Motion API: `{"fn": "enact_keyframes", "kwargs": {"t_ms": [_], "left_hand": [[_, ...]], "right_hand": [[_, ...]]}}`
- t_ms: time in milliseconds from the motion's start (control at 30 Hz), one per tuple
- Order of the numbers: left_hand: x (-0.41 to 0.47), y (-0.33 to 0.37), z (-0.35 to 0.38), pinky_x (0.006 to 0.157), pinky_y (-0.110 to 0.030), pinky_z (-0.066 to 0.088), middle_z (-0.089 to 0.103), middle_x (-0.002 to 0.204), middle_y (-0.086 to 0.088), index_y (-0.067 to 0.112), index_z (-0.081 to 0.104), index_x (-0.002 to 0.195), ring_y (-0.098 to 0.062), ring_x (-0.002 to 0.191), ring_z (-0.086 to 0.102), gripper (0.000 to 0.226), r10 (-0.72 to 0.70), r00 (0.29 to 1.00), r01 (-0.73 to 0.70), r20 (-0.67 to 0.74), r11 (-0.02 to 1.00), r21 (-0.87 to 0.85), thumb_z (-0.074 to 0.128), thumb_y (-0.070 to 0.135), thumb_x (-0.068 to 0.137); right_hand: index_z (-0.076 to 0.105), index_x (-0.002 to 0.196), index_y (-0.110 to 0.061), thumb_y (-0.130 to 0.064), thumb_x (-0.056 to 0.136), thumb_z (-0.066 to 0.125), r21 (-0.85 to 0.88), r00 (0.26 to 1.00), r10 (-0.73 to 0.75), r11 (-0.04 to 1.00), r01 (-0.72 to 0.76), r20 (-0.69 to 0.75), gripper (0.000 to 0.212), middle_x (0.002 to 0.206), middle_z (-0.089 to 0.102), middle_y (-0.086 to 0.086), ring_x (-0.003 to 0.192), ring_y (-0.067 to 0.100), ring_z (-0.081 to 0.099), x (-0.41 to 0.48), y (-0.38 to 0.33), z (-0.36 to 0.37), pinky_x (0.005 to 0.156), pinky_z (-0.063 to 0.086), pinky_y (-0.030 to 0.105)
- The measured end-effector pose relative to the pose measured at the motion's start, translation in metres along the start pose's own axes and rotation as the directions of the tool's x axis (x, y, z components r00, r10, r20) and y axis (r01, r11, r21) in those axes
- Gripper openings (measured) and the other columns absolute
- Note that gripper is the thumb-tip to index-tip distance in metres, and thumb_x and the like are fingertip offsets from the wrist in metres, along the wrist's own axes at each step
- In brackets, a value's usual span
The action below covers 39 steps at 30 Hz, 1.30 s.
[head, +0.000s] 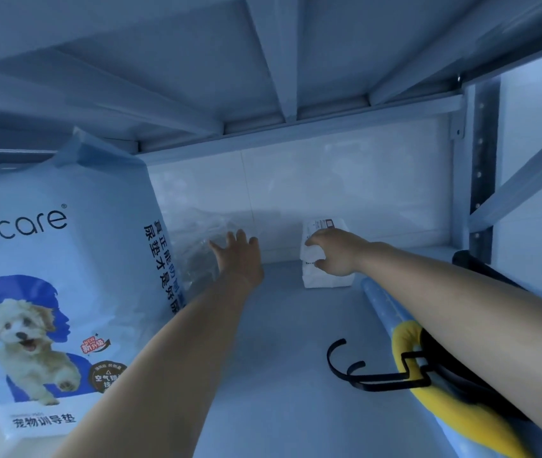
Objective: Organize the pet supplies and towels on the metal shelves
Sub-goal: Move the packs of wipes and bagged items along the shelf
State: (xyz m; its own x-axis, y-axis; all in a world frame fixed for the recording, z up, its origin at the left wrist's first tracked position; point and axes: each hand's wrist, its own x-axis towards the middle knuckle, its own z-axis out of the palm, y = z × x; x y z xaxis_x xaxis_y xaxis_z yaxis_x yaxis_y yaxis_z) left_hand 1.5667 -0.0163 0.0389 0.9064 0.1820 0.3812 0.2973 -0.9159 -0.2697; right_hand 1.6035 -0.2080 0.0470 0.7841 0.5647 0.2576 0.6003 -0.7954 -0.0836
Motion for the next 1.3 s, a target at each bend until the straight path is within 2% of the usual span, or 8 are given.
{"fn": "enact_keyframes", "kwargs": {"t_ms": [200,333,533,667,833,933,1167,1300], "left_hand": [[-0.004,0.011,0.009,0.105,-0.065,0.017,0.017,0.151,-0.011,0.018,0.031,0.138,-0.033,0.14,0.014,0.056,-0.028,0.999,0.027,0.025,0.999,0.04,0.05,0.028,0.086],[-0.004,0.016,0.012,0.105,-0.065,0.017,0.017,0.15,-0.011,0.018,0.032,0.137,-0.033,0.141,0.013,0.055,-0.054,0.998,0.052,0.023,0.996,0.068,0.049,0.028,0.086],[0.002,0.007,0.015,0.106,-0.063,0.016,0.013,0.153,-0.011,0.017,0.024,0.142,-0.032,0.142,0.009,0.061,-0.079,0.996,0.076,0.028,0.992,0.103,0.048,0.032,0.088],[0.007,0.0,0.012,0.107,-0.065,0.013,0.005,0.155,-0.013,0.016,0.018,0.145,-0.038,0.142,0.003,0.066,-0.138,0.989,0.131,0.048,0.984,0.116,0.048,0.034,0.089],[0.015,-0.003,0.011,0.106,-0.052,0.025,0.009,0.153,-0.021,0.015,0.022,0.143,-0.04,0.138,0.016,0.063,-0.198,0.978,0.193,0.068,0.978,0.077,0.05,0.033,0.088],[0.018,-0.003,0.013,0.106,-0.049,0.027,0.01,0.152,-0.025,0.014,0.023,0.143,-0.037,0.14,0.015,0.063,-0.218,0.974,0.212,0.063,0.973,0.088,0.051,0.03,0.088],[0.02,-0.005,0.008,0.108,-0.06,0.016,0.002,0.155,-0.014,0.016,0.012,0.147,-0.03,0.144,0.002,0.078,-0.18,0.983,0.171,0.023,0.962,0.215,0.054,0.039,0.085],[0.02,-0.015,0.007,0.105,-0.069,0.008,-0.006,0.156,-0.014,0.019,0.004,0.149,-0.038,0.143,-0.004,0.073,-0.272,0.959,0.256,0.073,0.95,0.178,0.046,0.038,0.092]], "right_hand": [[0.031,0.144,-0.012,-0.024,0.093,0.051,0.0,0.999,-0.031,1.0,0.031,0.011,0.056,0.153,0.025,0.006,0.141,0.022,0.024,-0.002,0.001,0.004,0.112,0.022,0.03],[0.033,0.143,-0.011,-0.021,0.093,0.05,-0.005,0.999,-0.042,0.999,0.042,0.017,0.054,0.151,0.027,0.007,0.137,0.025,0.029,-0.002,0.002,0.004,0.11,0.029,0.033],[0.04,0.137,-0.01,-0.02,0.092,0.05,-0.05,0.999,-0.032,0.998,0.034,0.035,0.048,0.144,0.036,0.008,0.131,0.028,0.038,0.002,0.0,0.005,0.103,0.039,0.042],[0.04,0.136,-0.011,-0.021,0.091,0.051,-0.064,0.999,-0.021,0.998,0.023,0.038,0.048,0.143,0.036,0.007,0.13,0.028,0.038,0.004,0.001,0.005,0.1,0.041,0.045],[0.04,0.137,-0.011,-0.019,0.09,0.051,-0.045,0.999,-0.01,0.999,0.012,0.044,0.048,0.143,0.036,0.007,0.13,0.028,0.038,0.004,0.003,0.005,0.101,0.041,0.044],[0.038,0.138,-0.012,-0.018,0.091,0.051,-0.027,0.999,-0.008,1.0,0.009,0.05,0.05,0.145,0.035,0.006,0.13,0.027,0.039,0.003,0.004,0.005,0.101,0.041,0.043],[0.038,0.139,-0.012,-0.019,0.091,0.052,0.0,0.998,-0.012,1.0,0.013,0.054,0.051,0.144,0.037,0.006,0.129,0.028,0.04,0.003,0.004,0.005,0.103,0.04,0.041],[0.038,0.139,-0.012,-0.021,0.091,0.051,-0.01,0.998,-0.021,1.0,0.022,0.058,0.051,0.146,0.035,0.006,0.131,0.028,0.038,0.003,0.005,0.006,0.103,0.039,0.042]]}}
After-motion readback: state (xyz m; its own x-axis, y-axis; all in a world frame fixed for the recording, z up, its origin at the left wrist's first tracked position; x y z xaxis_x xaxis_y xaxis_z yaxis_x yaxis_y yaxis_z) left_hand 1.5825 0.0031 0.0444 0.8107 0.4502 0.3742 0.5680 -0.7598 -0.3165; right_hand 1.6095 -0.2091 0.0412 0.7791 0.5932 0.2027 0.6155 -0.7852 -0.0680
